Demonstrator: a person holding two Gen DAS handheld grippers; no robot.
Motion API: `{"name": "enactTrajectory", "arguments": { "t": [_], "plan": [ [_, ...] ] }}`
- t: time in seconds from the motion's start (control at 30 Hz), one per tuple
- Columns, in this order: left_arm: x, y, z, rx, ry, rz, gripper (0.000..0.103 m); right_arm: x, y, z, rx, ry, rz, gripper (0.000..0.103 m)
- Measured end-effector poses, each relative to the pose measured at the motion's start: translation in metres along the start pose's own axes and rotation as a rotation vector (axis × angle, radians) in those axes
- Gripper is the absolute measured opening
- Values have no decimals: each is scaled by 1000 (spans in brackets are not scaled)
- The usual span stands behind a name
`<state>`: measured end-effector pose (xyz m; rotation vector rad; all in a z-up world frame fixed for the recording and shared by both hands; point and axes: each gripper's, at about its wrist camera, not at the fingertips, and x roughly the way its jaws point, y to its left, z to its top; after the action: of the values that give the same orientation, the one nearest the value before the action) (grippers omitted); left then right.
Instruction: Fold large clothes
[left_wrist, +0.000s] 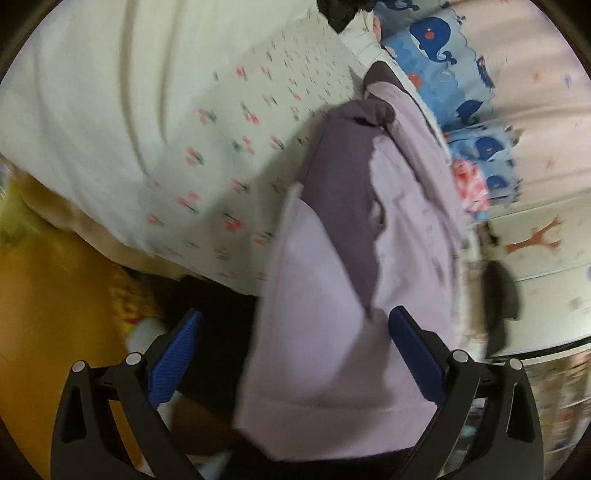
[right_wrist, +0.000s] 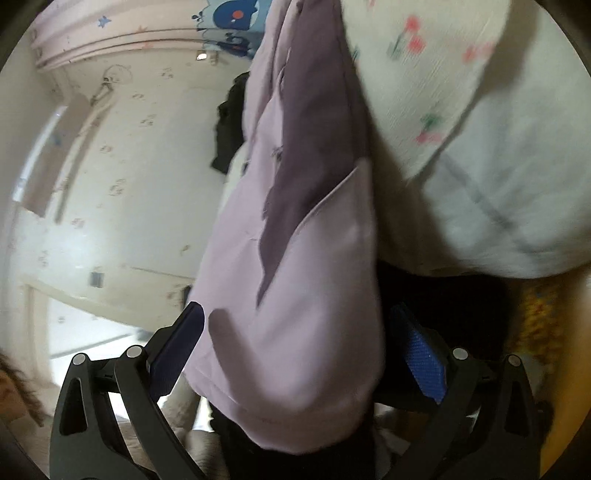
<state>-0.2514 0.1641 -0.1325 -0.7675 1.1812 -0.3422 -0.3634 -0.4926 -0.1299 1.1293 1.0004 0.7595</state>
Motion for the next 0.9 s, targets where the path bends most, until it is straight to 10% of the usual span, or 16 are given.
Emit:
{"name": "enactTrajectory", "arguments": {
  "t": [0.13, 0.33, 0.43, 0.5, 0.6, 0.9],
  "plan": [
    [23, -8, 2, -18, 81, -146, 96, 8, 9, 14, -15, 2, 119, 97],
    [37, -16, 4, -26, 84, -182, 95, 26, 12, 36, -22, 26, 38, 91],
    [34, -18, 4, -21, 78, -130, 69, 32, 27, 39, -79, -8, -2, 36],
    [34, -27, 6, 10, 80, -97, 41, 30, 34, 39, -90, -38, 3, 24],
    [22, -47, 4, 68, 54, -67, 23, 24, 63, 40, -126, -112, 58, 19],
    [-53, -111, -10, 197, -67, -244, 16, -2, 173, 55, -324, -210, 142, 17]
  ]
}}
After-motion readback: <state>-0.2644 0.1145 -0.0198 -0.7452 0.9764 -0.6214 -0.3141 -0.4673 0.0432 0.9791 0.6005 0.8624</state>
